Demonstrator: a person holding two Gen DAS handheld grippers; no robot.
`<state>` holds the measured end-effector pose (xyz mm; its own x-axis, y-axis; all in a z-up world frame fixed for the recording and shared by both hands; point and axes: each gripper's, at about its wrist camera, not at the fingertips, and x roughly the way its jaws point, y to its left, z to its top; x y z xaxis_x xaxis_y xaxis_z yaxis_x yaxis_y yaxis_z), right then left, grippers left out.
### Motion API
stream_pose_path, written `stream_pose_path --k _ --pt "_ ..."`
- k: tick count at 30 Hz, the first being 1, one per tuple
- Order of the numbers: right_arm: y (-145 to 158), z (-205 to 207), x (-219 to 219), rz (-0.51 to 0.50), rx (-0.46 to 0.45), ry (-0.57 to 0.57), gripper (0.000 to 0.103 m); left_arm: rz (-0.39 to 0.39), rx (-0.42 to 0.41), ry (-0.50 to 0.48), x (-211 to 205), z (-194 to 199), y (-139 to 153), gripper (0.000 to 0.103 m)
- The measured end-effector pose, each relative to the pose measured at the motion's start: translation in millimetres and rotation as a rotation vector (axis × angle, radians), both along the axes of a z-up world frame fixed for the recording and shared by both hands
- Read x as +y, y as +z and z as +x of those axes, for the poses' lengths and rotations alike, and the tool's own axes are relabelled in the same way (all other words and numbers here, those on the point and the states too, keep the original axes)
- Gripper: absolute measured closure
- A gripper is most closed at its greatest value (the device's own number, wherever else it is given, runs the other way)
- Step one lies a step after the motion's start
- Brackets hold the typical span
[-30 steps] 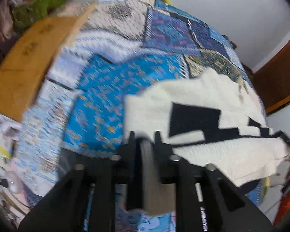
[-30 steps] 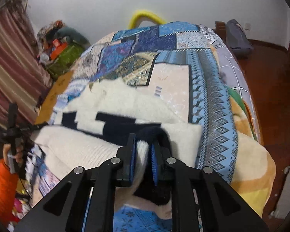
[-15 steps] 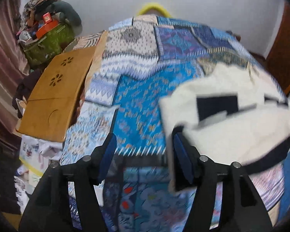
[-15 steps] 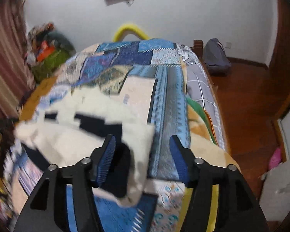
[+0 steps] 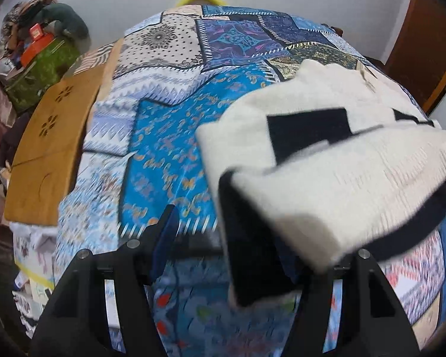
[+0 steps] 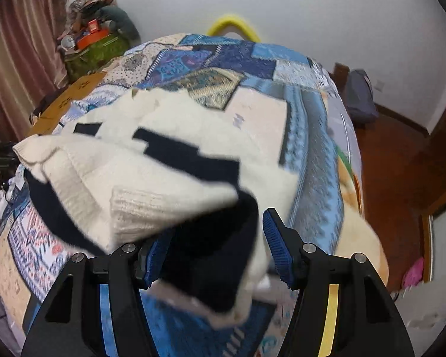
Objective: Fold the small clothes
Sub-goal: 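Lift the hem with both grippers and fold it toward the collar, release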
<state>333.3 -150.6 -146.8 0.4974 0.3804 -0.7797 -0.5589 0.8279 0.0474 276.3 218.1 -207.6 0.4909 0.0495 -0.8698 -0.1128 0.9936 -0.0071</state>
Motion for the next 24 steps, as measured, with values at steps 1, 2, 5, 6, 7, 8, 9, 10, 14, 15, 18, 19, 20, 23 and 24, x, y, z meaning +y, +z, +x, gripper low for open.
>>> stream_pose_path --k 1,2,5,6,7,8,9,10,14,15,18,19,20,23,24 --pt "0.5 6.4 3.6 0.003 -0.007 0.001 0.046 -0.015 -0.002 0.007 0.7 10.5 -1.3 0.042" --pt "-0.1 10.5 6.1 0.005 -0.012 -0.002 0.046 -0.026 -0.005 0.013 2.4 16.4 -1.3 0.042" --pt "-2.6 31.0 10.3 0.025 0.003 -0.020 0.046 -0.081 -0.013 0.032 8.0 36.8 -2.1 0.052" --pt "-4.3 37.1 10.8 0.041 0.024 -0.021 0.046 -0.095 -0.014 0.030 8.9 40.3 -2.7 0.055" --pt "-7.2 43.6 10.4 0.058 0.053 -0.024 0.046 -0.109 -0.012 0.027 9.5 44.1 -3.9 0.058" --pt "-9.3 46.4 9.9 0.071 0.070 -0.027 0.048 -0.122 -0.004 0.023 8.9 48.5 -6.3 0.058" --pt "-11.5 48.7 9.6 0.083 0.080 -0.030 0.048 -0.125 0.002 0.021 8.3 50.9 -8.4 0.058" --pt "-13.4 50.0 9.4 0.091 0.085 -0.034 0.048 -0.124 0.007 0.019 7.4 52.5 -10.2 0.058" --pt "-16.9 50.0 8.2 0.118 0.080 -0.046 0.050 -0.119 0.005 0.020 5.4 56.9 -13.8 0.060" --pt "-17.0 49.7 7.7 0.125 0.077 -0.047 0.055 -0.127 0.003 0.025 6.1 58.2 -14.0 0.063" --pt "-18.8 54.1 8.1 0.147 0.088 -0.053 0.075 -0.165 0.003 0.041 8.1 62.9 -14.8 0.078" --pt "-19.7 54.7 8.3 0.153 0.092 -0.059 0.082 -0.164 0.003 0.046 7.8 64.4 -14.6 0.084" --pt "-20.1 57.8 8.6 0.156 0.094 -0.062 0.086 -0.151 0.000 0.045 6.2 65.9 -13.7 0.093" --pt "-16.8 56.9 7.2 0.162 0.072 -0.067 0.095 -0.101 -0.028 0.044 2.2 64.4 -6.9 0.094" --pt "-14.0 55.0 6.2 0.163 0.059 -0.066 0.095 -0.080 -0.039 0.049 1.5 63.1 -4.2 0.094"
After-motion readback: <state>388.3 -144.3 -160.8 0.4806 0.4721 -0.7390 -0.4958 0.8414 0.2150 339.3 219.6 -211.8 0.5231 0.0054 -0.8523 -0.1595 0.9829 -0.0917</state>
